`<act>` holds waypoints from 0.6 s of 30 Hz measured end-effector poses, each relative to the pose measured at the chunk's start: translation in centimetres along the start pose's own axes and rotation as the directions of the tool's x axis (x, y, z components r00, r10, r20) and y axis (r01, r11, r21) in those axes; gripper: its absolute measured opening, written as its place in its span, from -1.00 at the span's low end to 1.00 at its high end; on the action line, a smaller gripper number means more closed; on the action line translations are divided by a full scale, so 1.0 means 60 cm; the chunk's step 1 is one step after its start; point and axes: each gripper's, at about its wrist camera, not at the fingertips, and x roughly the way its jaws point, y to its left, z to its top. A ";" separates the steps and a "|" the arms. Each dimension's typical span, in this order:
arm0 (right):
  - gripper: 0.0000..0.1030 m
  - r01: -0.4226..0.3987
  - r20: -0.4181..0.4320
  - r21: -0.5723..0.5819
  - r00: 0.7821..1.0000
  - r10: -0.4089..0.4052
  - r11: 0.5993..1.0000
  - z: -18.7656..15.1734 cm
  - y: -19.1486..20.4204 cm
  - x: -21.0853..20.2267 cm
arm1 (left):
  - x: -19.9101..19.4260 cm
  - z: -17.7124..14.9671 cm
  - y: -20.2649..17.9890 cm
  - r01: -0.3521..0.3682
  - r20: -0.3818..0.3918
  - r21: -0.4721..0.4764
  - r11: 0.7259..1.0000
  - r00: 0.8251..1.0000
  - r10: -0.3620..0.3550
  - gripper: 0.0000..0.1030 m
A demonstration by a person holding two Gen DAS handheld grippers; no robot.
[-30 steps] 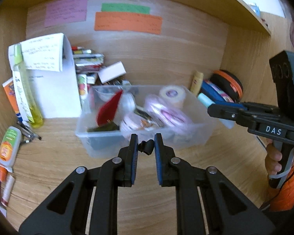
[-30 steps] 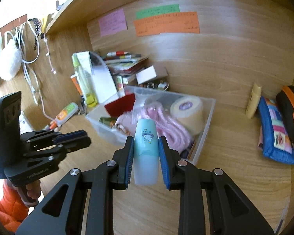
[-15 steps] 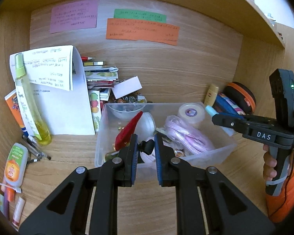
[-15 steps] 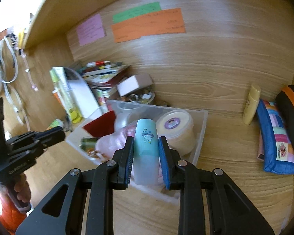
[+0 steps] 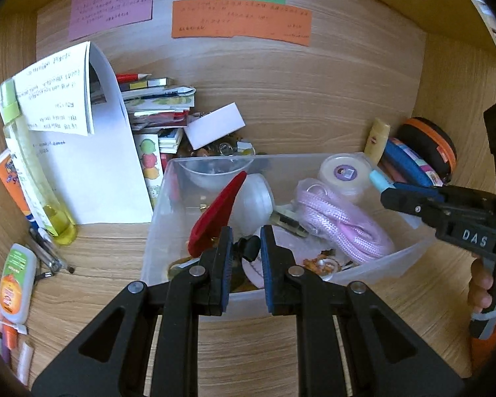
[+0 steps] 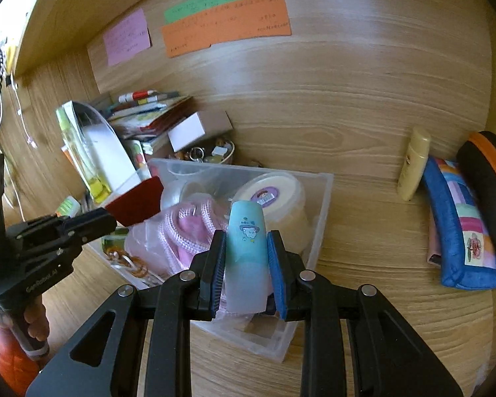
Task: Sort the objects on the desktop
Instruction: 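Carry the blue tube and black clip over the clear box, then open both grippers to drop the tube and clip into the box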
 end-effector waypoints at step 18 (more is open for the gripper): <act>-0.30 0.078 0.035 -0.083 0.997 -0.075 0.993 -0.006 0.022 -0.006 | -0.006 0.008 -0.002 -0.003 0.003 -0.014 1.000 1.000 0.003 -0.68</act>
